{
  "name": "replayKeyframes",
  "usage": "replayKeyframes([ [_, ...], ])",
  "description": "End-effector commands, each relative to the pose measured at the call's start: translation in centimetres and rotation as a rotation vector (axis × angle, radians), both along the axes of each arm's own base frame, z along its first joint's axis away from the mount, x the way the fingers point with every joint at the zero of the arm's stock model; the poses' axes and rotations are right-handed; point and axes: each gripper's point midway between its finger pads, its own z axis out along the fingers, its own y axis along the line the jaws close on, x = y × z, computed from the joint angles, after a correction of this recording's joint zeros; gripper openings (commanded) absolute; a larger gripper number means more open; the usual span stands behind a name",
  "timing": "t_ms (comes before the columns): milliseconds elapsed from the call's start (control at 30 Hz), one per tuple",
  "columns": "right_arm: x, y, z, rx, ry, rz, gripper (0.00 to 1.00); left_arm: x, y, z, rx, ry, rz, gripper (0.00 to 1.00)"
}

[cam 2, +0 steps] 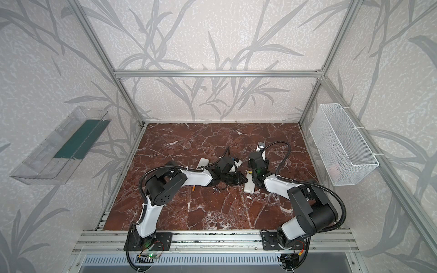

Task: Unload the batteries from the remote control

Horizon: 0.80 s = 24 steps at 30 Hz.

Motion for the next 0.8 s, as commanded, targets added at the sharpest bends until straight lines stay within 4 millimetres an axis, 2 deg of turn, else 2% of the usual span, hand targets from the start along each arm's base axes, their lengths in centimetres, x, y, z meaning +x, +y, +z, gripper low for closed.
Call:
replayKeyframes([
  [0, -1.2, -0.9, -1.9, 0.046, 0.023, -0.058, 0.0, -0.7, 0.7, -2.8, 0.065, 0.049, 0.008, 0.23],
  [133, -1.5, -1.5, -2.3, 0.128, -0.018, -0.116, 0.0, -0.9, 0.8, -3.1, 0.064, 0.063, 0.01, 0.23],
  [400, -1.4, -1.0, -1.8, 0.301, -0.086, -0.15, 0.0, -1.1, 0.8, -3.8, 0.071, 0.087, 0.014, 0.23],
  [767, -3.6, -0.7, -2.0, 0.469, -0.069, -0.145, 0.0, -0.6, 1.2, -4.7, 0.073, 0.114, 0.033, 0.23],
])
